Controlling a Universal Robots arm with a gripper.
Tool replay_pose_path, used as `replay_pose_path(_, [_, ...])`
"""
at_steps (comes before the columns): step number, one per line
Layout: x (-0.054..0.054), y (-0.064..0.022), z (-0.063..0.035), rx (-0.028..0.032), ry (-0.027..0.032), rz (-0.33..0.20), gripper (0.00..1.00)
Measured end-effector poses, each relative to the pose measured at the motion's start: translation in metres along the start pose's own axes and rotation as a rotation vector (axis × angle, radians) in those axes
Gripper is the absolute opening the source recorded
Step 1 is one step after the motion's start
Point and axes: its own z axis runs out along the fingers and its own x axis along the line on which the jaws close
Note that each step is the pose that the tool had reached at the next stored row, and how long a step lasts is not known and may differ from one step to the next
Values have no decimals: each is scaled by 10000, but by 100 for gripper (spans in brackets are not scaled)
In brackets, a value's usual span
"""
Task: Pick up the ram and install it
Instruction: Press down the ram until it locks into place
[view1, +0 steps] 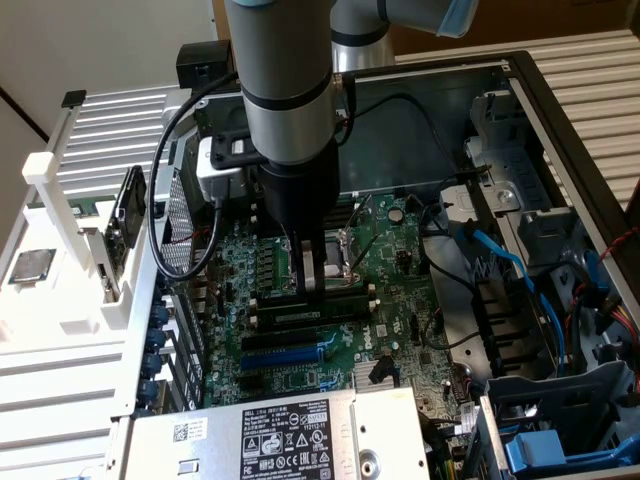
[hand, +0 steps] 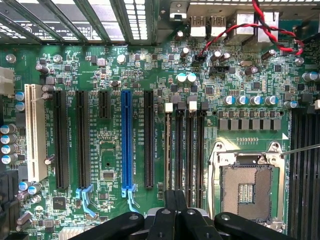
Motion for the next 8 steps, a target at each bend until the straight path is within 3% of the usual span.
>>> replay_pose_path(8, [0, 0, 10, 1, -24, 1, 10])
